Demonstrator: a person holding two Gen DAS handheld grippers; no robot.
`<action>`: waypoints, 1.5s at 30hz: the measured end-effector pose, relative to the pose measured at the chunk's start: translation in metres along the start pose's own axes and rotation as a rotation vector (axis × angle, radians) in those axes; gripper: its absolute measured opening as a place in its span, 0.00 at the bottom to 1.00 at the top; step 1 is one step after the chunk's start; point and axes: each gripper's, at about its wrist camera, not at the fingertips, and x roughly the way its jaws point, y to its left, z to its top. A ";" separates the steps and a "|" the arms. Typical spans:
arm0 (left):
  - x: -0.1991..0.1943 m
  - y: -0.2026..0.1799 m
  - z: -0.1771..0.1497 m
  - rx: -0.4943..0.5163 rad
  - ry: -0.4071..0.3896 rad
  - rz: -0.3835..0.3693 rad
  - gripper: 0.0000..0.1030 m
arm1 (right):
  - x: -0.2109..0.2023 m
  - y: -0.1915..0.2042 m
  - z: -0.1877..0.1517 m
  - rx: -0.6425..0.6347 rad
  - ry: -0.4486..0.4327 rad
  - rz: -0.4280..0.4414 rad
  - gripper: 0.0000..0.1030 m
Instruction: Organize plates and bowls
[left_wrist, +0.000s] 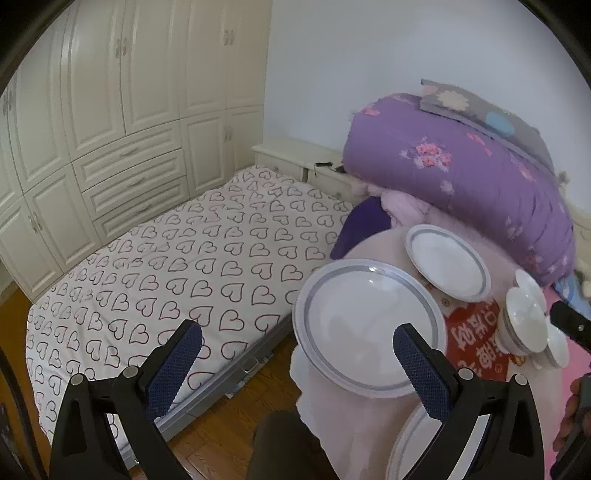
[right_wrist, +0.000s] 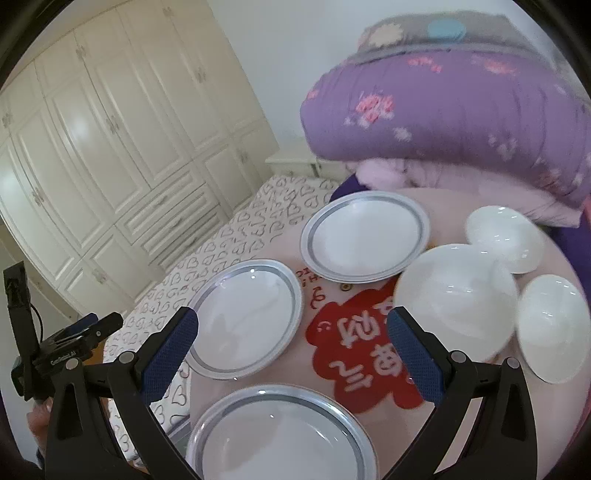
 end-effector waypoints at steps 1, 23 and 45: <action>0.005 0.003 0.000 -0.007 0.008 -0.004 0.99 | 0.007 0.000 0.002 0.005 0.020 0.006 1.00; 0.163 0.042 0.049 -0.094 0.229 -0.067 0.98 | 0.129 0.010 0.003 0.061 0.307 0.007 1.00; 0.227 0.047 0.051 -0.113 0.323 -0.149 0.42 | 0.173 -0.008 0.000 0.104 0.377 0.018 0.71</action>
